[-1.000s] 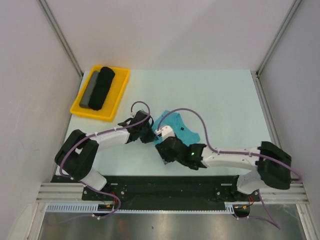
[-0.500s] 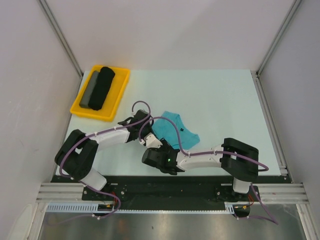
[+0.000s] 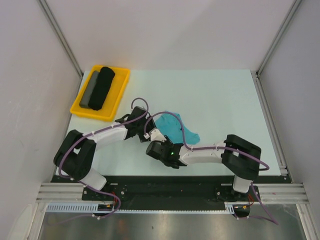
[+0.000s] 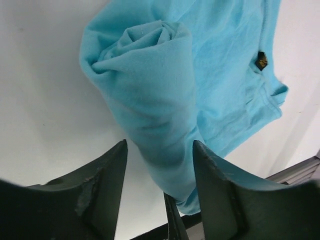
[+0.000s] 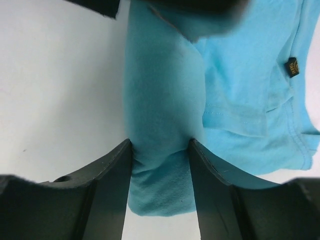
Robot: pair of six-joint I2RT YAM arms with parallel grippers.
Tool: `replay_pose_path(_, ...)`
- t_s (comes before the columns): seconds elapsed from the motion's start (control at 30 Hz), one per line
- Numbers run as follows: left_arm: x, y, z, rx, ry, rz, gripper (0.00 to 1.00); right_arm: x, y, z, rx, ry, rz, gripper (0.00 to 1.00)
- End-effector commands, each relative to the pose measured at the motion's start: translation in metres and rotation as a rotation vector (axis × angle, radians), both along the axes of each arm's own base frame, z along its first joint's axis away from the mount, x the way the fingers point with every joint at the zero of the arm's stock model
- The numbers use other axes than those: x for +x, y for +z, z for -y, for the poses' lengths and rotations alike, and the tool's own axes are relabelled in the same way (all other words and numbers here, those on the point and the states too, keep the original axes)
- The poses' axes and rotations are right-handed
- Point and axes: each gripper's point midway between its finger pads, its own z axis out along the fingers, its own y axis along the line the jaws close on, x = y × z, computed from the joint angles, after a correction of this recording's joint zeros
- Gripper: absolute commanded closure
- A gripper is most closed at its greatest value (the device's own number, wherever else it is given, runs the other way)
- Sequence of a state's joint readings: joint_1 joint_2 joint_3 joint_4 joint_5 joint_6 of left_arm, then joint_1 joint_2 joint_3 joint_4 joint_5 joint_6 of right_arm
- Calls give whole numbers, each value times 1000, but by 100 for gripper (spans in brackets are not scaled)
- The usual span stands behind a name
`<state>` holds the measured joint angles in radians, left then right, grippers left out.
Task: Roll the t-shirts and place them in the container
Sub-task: Roll the T-shirt to the center of the board.
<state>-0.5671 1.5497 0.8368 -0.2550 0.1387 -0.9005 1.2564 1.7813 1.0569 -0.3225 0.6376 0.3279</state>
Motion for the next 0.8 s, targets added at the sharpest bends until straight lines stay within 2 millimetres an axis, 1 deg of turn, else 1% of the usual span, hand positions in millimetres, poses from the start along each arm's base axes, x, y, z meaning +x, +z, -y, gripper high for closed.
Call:
replay_pose_path(0.0, 20, 41, -1, -66, -10, 100, 37, 5, 15, -4, 165, 13, -84, 48)
replay_pose_path(0.03, 22, 44, -2, -69, -5, 108, 36, 13, 17, -3, 212, 0, -96, 49)
replay_pose_path(0.07, 23, 48, -3, -78, -3, 119, 36, 15, 24, -3, 260, 0, -113, 49)
replay_pose_path(0.1, 26, 51, -7, -80, 7, 125, 35, 8, 14, 0, 284, 23, -181, 50)
replay_pose_path(0.13, 27, 53, -9, -84, 11, 132, 35, 19, 16, 3, 337, -3, -195, 50)
replay_pose_path(0.17, 28, 56, -11, -90, 16, 141, 35, 20, 16, 5, 368, -4, -217, 50)
replay_pose_path(0.2, 30, 60, -11, -103, 17, 157, 34, 15, 14, 8, 405, 11, -268, 50)
replay_pose_path(0.23, 31, 61, -11, -108, 18, 163, 34, 17, 16, 7, 454, 8, -286, 50)
replay_pose_path(0.27, 30, 62, -11, -114, 15, 167, 34, 28, 16, 15, 489, -25, -303, 50)
replay_pose_path(0.3, 30, 64, -9, -124, 6, 171, 34, 23, 19, 10, 543, 13, -357, 51)
replay_pose_path(0.33, 32, 65, -8, -133, 3, 180, 35, 22, 17, 11, 574, 16, -382, 51)
replay_pose_path(0.37, 31, 64, -6, -141, -1, 181, 37, 32, 17, 18, 609, -16, -400, 51)
replay_pose_path(0.4, 31, 62, -4, -150, -6, 177, 38, 28, 17, 16, 645, 3, -444, 51)
replay_pose_path(0.43, 31, 63, 1, -172, -21, 184, 41, 29, 14, 19, 661, -4, -468, 52)
replay_pose_path(0.47, 30, 60, 3, -177, -30, 178, 43, 25, 13, 18, 692, 3, -514, 52)
replay_pose_path(0.5, 29, 60, 7, -184, -40, 176, 44, 33, 16, 22, 725, -10, -515, 52)
replay_pose_path(0.53, 28, 54, 10, -184, -47, 164, 45, 34, 13, 24, 739, -19, -536, 52)
replay_pose_path(0.57, 28, 55, 16, -189, -62, 172, 46, 30, 12, 24, 762, -20, -576, 52)
replay_pose_path(0.6, 27, 52, 20, -190, -68, 166, 47, 38, 13, 29, 789, -38, -573, 52)
replay_pose_path(0.63, 28, 46, 22, -184, -67, 154, 49, 38, 10, 31, 802, -48, -594, 52)
replay_pose_path(0.67, 29, 45, 27, -188, -72, 159, 50, 35, 10, 32, 828, -54, -629, 53)
replay_pose_path(0.7, 30, 42, 29, -186, -73, 154, 51, 41, 12, 35, 855, -66, -626, 53)
replay_pose_path(0.73, 31, 32, 31, -173, -70, 130, 53, 43, 12, 38, 869, -75, -633, 53)
replay_pose_path(0.77, 35, 34, 36, -189, -67, 137, 55, 41, 12, 38, 884, -70, -647, 53)
